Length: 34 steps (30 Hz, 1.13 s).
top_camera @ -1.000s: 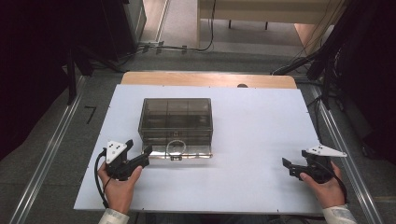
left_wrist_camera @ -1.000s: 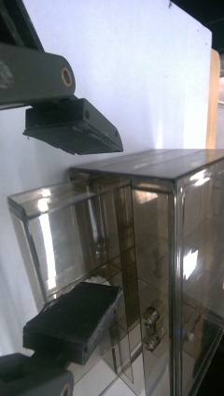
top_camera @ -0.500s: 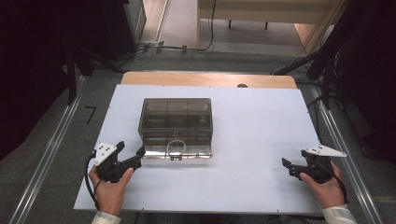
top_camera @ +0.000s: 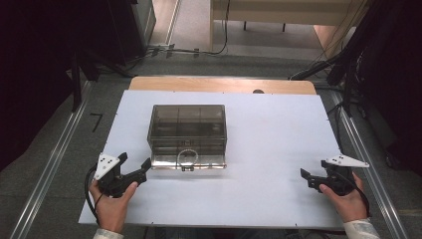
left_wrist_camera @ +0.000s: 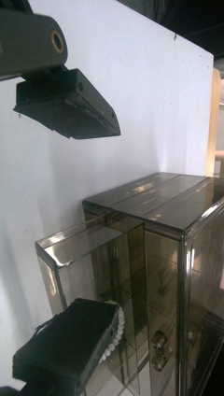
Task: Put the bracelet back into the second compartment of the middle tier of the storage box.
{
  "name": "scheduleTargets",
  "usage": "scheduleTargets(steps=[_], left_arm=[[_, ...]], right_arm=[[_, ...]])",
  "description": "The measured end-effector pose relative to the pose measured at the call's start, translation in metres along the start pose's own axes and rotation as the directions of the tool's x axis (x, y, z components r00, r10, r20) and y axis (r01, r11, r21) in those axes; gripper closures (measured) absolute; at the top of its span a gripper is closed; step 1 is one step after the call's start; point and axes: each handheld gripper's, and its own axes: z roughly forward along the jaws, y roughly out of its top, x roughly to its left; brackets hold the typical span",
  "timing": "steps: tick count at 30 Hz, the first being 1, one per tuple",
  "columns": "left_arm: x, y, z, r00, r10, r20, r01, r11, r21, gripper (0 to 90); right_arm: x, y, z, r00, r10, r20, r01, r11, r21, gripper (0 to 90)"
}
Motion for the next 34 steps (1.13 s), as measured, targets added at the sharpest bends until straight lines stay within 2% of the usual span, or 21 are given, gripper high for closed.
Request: scheduleTargets(steps=[10, 19, 34], left_arm=[[0.004, -0.003, 0.000, 0.9999, 0.010, 0.012, -0.010, 0.9998, 0.019, 12.4], [0.010, -0.004, -0.005, 1.0000, 0.004, -0.007, -0.004, 0.9999, 0.016, 12.4], [0.013, -0.006, -0.006, 0.9995, 0.022, -0.021, -0.022, 0.9996, 0.018, 11.5]], right_arm=[[0.000, 0.000, 0.000, 1.0000, 0.003, 0.001, -0.003, 1.0000, -0.001, 13.2], [0.000, -0.001, 0.000, 1.0000, 0.004, 0.002, -0.004, 1.0000, -0.001, 13.2], [0.000, 0.000, 0.000, 1.0000, 0.000, 0.002, 0.000, 1.0000, -0.001, 13.2]])
